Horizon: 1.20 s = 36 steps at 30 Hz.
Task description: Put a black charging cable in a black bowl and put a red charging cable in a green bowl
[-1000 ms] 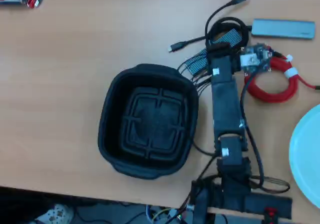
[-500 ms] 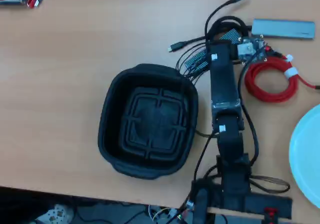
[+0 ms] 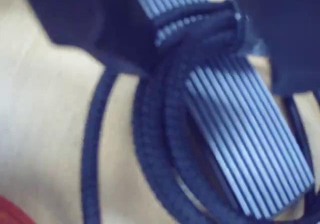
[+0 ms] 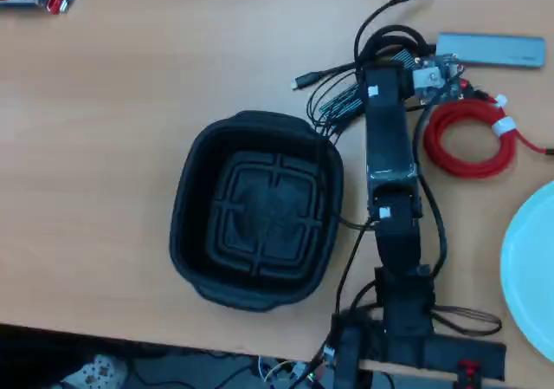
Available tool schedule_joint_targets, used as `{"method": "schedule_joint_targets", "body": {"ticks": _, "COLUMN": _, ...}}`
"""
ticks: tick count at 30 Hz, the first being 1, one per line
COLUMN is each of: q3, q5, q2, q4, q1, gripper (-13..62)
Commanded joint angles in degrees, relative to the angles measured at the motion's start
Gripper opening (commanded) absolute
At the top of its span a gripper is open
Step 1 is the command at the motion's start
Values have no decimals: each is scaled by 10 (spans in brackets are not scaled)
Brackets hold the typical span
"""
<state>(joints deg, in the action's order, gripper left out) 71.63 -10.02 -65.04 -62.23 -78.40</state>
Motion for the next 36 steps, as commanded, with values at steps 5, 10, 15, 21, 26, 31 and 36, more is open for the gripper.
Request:
{"method": "schedule_joint_targets", "body": {"ticks": 5, "q3": -20, "q5": -48, "q2": 12, "q4": -58, "q1": -12, "gripper": 233}}
{"method": "schedule_joint_targets", "body": {"ticks": 10, "q3": -21, "q5": -112, "q2": 18, "q4": -94, "q1": -13, "gripper": 233}}
{"method": "schedule_joint_targets", "body": {"ticks": 15, "q3": -25, "q5": -138, "q2": 26, "q4": -110, "q1": -2, "gripper": 236}}
{"method": "schedule_joint_targets", "body": {"ticks": 21, "q3": -25, "q5": -168, "q2": 25, "q4": -157, "q1": 32, "gripper": 239}}
{"method": "schedule_joint_targets", "body": {"ticks": 26, "q3": -22, "q5": -171, "q2": 33, "q4": -164, "q1": 69, "gripper": 241}}
{"method": "schedule_joint_targets", "body": {"ticks": 31, "q3": -25, "q5": -169, "q2": 69, "q4": -164, "q1": 67, "gripper": 241}}
{"method": "schedule_joint_targets", "body": {"ticks": 36, "q3": -32, "q5": -168, "q2": 83, "q4": -163, "q1": 65, "gripper": 240}}
